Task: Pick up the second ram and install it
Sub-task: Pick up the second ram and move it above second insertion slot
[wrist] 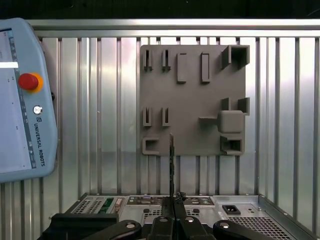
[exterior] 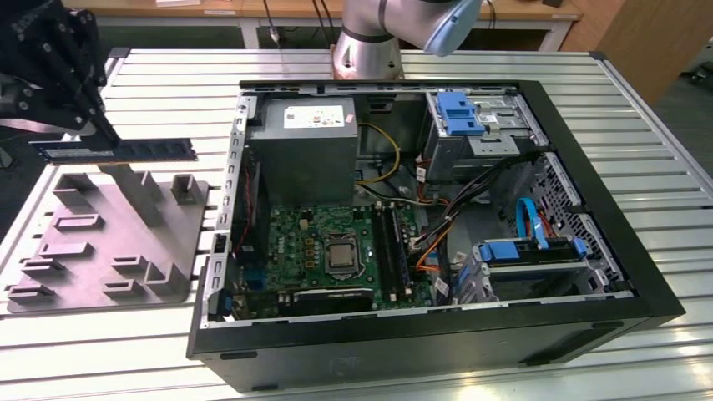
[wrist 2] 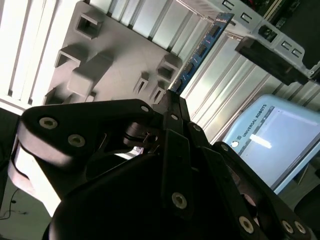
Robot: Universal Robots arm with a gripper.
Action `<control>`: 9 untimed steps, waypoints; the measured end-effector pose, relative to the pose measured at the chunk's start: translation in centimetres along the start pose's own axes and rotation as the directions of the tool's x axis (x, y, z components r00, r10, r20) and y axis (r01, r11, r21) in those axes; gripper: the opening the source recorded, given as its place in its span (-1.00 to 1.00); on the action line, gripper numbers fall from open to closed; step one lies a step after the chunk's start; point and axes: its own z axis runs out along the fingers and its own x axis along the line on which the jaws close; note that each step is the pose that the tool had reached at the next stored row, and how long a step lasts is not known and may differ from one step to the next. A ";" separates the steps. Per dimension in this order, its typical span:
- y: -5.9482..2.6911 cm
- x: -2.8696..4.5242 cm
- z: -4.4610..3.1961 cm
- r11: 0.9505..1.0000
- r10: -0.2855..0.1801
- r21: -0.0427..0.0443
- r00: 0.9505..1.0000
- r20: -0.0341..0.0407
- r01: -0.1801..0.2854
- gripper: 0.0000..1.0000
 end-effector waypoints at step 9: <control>-2.66 -0.04 0.07 1.000 0.000 -0.001 1.000 0.000 0.000 -0.77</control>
